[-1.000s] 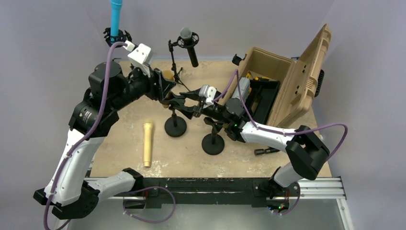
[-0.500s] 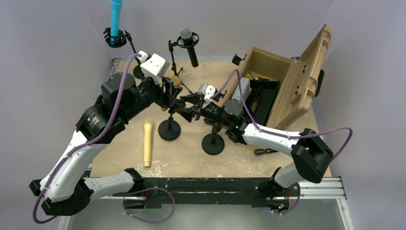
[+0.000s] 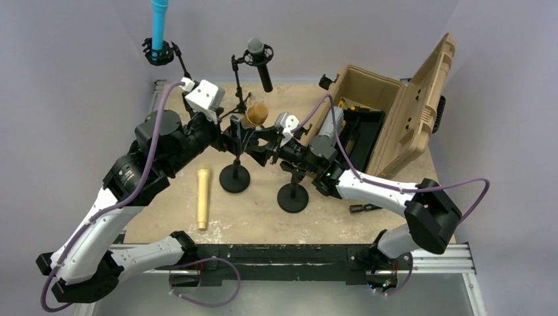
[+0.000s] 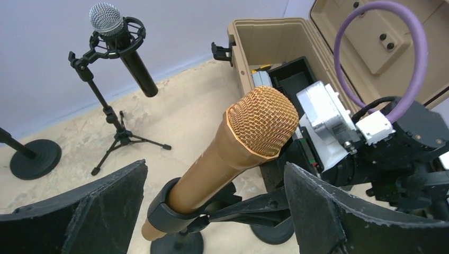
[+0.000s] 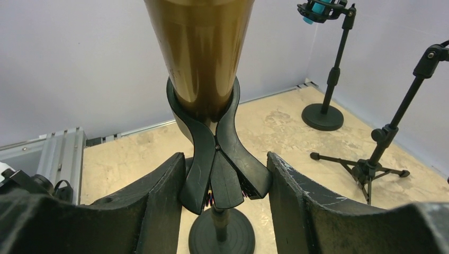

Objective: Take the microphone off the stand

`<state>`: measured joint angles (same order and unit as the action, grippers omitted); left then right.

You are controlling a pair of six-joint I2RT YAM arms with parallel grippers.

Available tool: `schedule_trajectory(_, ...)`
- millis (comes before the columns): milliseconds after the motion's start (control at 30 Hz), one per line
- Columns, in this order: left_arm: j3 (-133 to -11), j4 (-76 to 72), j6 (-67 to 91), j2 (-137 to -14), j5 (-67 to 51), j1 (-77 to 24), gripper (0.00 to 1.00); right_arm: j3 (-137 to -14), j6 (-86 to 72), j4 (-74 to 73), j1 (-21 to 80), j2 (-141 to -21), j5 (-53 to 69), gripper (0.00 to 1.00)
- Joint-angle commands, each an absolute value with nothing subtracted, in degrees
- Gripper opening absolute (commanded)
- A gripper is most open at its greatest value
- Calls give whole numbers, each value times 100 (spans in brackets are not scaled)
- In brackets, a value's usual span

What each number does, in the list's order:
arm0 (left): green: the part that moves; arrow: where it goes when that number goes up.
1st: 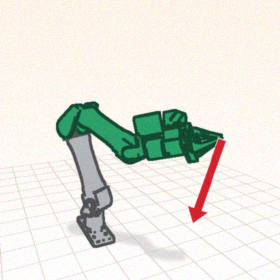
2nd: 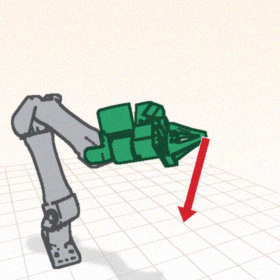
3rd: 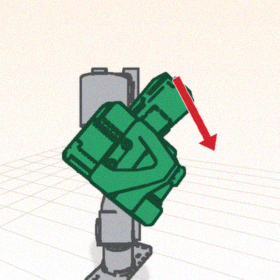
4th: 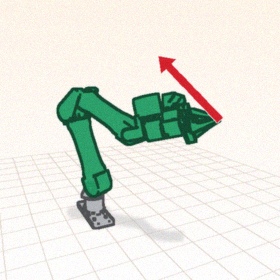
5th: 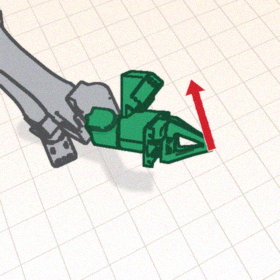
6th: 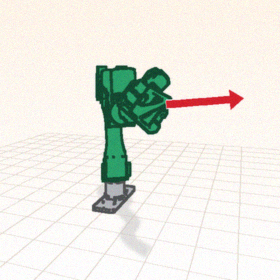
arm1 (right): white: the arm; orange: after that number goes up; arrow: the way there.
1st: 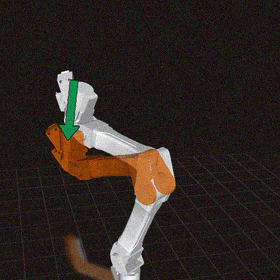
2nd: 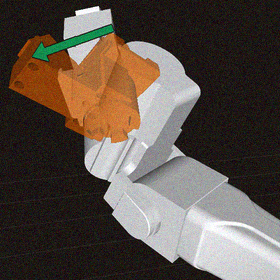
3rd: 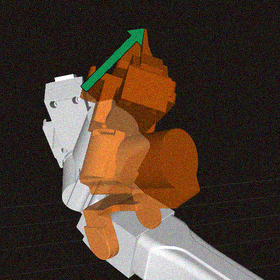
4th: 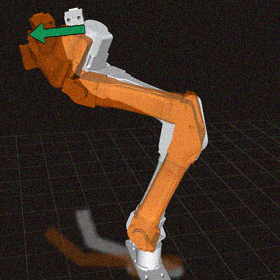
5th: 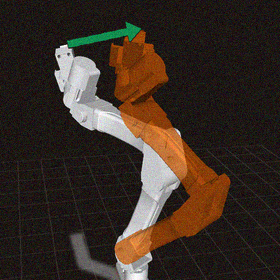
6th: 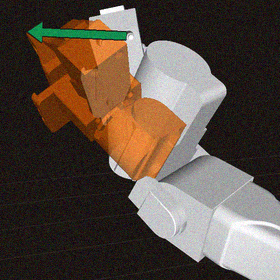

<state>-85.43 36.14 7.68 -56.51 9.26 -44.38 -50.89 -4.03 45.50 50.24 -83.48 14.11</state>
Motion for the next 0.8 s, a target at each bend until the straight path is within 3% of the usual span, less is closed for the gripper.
schedule_trajectory(0, -8435, 3299, 288, -5631, 782, -4450, 98, -5081, -339, 4374, 5009, -8265, 1373, 0)
schedule_trajectory(300, -8116, 2763, -554, -5873, -575, -4286, 100, -5368, -255, 4228, 5010, -8418, 1446, 0)
schedule_trajectory(400, -8020, 2358, -722, -6035, -413, -4279, 99, -5411, -255, 4228, 5010, -8429, 1446, 0)
schedule_trajectory(533, -8239, 2333, -778, -6407, -28, -4262, 91, -5451, -259, 4221, 5010, -8451, 1425, 0)
schedule_trajectory(600, -8285, 2310, -785, -6532, -18, -4229, 78, -5460, -239, 4229, 5010, -8433, 1384, 0)
schedule_trajectory(700, -8263, 2255, -651, -6546, 135, -4100, 36, -5404, -220, 4303, 5010, -8367, 1376, 0)
schedule_trajectory(767, -8218, 2202, -515, -6485, 183, -4016, 16, -5369, -176, 4322, 5010, -8320, 1405, 0)
